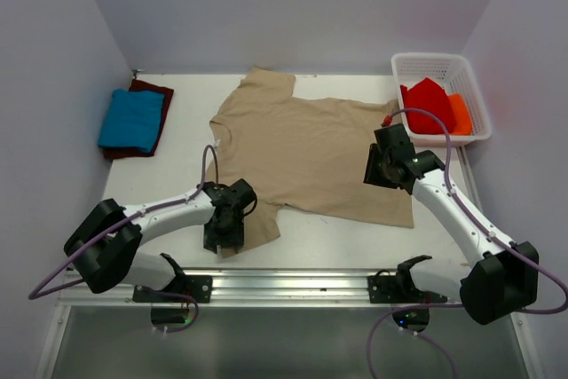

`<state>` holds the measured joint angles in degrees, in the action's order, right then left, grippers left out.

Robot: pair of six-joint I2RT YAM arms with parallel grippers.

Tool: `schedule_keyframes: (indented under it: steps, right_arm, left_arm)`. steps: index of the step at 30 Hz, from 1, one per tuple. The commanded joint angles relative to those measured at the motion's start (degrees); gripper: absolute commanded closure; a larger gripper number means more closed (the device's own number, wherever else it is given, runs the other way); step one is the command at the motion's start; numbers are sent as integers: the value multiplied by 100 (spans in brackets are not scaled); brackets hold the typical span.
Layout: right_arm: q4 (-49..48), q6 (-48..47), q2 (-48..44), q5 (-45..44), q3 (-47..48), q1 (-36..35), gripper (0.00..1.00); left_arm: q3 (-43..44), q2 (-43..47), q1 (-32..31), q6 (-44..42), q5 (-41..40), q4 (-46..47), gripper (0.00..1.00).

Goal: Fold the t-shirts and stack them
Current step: Flatten the tshirt out

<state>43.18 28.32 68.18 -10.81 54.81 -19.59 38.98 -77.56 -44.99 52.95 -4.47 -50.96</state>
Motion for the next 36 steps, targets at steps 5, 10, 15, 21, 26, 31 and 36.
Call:
schedule_keyframes:
  steps: [5, 10, 15, 21, 26, 31, 36]
  right_arm:
    - [59, -98, -419, 35, -5, -9, 62]
    - [234, 42, -464, -281, 30, -9, 87]
    - [410, 279, -359, -536, 21, -9, 90]
    - [552, 613, 106, -844, -206, 17, 57]
    - [236, 1376, 538, -905, -690, 70, 28]
    - [59, 2150, 775, -1397, -1077, 157, 19]
    - [384, 2924, 609, -1670, -1217, 324, 27]
  left_arm:
    - [-119, -532, 245, -224, 78, 920, 44]
    - [-400, -453, 245, -206, 315, 1097, 79]
    - [-181, 30, 236, -188, 166, 693, 100]
    - [188, 724, 236, -180, 262, 201, 100]
    - [391, 1408, 228, -188, -36, 51, 100]
    - [163, 1998, 236, -276, -370, 235, 100]
    - [-49, 2438, 228, -425, -746, 333, 100]
